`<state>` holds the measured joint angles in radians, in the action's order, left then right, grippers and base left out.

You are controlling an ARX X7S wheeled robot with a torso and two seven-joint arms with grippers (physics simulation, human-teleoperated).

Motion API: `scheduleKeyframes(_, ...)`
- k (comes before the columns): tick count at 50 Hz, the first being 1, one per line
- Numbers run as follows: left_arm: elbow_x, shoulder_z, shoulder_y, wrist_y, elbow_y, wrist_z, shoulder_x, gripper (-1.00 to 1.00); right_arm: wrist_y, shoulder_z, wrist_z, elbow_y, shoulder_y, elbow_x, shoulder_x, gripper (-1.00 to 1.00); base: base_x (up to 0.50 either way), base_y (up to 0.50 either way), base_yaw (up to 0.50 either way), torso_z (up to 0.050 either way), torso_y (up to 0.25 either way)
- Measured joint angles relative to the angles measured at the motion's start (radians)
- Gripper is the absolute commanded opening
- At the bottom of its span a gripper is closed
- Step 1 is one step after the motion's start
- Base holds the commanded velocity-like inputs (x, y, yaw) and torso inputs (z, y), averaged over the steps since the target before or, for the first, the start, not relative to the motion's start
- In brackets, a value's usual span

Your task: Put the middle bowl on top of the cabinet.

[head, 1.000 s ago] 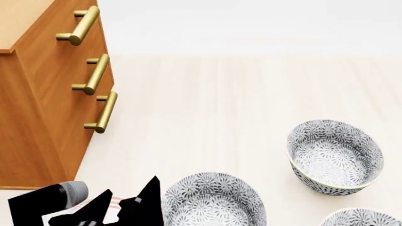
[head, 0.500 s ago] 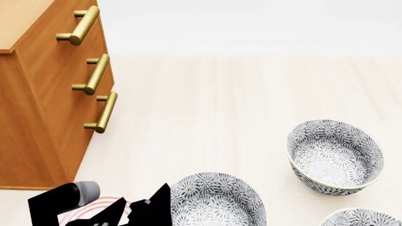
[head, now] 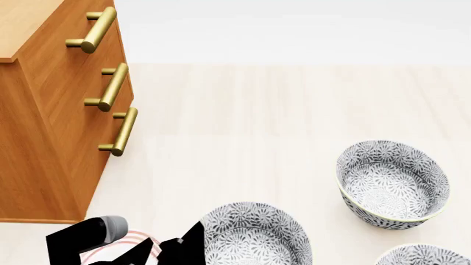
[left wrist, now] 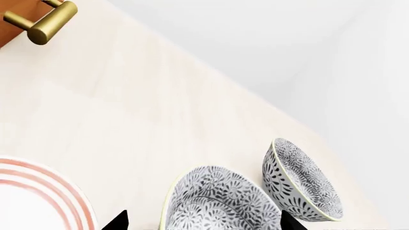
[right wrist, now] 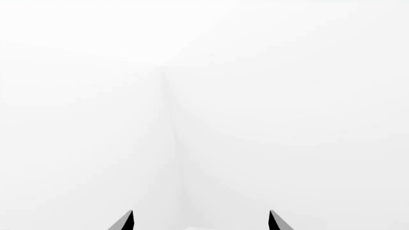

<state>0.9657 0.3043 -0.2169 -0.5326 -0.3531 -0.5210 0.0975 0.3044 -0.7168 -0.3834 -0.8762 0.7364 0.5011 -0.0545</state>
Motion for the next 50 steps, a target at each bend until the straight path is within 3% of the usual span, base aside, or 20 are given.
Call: scheduleKeyframes(50, 0.049, 0.066, -0.024, 0.069, 0.179, 0.057, 0.025, 1.00, 0.016, -0.014, 0.013, -0.013, 0.013, 0.007, 0.016, 1.00, 0.00, 0.00, 0.00, 0.000, 0.000)
